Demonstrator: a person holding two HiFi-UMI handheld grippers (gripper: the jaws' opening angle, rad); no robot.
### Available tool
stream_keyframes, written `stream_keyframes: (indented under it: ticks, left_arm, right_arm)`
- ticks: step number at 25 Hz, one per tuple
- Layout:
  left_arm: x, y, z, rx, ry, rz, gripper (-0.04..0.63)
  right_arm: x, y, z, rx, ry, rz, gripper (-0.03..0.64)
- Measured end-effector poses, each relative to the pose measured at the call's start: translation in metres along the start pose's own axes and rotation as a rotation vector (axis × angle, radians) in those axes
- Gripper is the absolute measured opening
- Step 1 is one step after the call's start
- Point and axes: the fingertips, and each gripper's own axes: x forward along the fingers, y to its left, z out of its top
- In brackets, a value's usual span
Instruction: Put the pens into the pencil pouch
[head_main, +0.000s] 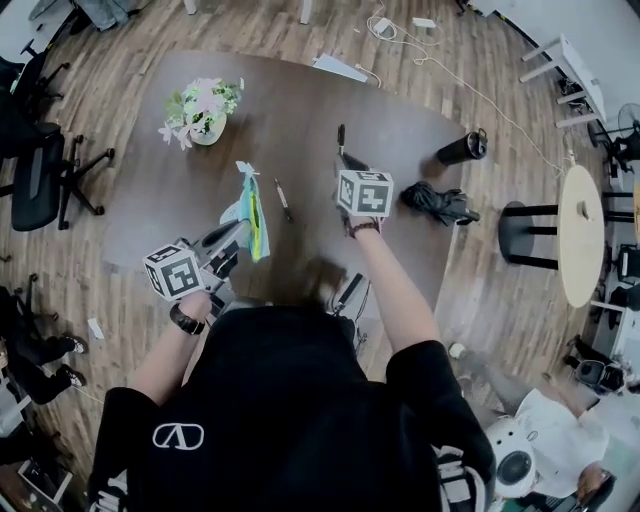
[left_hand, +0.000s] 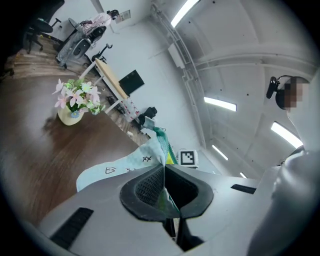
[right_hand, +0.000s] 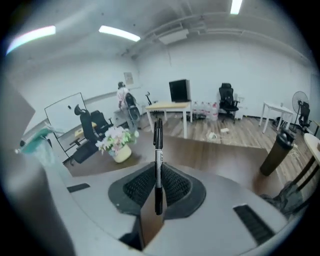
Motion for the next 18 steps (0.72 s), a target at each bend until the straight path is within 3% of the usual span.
stream_keyframes:
  ticks: [6,13,15,18]
  left_arm:
    - [0.012,-0.019,0.015,0.037,-0.004,-0.052,0.011]
    - [0.023,-0.036,0.028,0.05,-0.008,-0.1,0.011]
    - [0.024,-0.04,0.029,0.054,-0.005,-0.108,0.011]
    - [0.026,-0.044,0.03,0.058,-0.003,-0.115,0.011]
  right_arm:
    - [-0.115,0.033,0.096,-0.071,-0.422,0.026,0.043]
    - [-0.23,0.079,0.136,-0.141,-0.827,0.043,0.043]
    - [-0.248,0.089,0.133,-0.151,-0.896,0.046,0.043]
    - [-0.254,0.093,0.127,-0.139,-0.906,0.049,0.043]
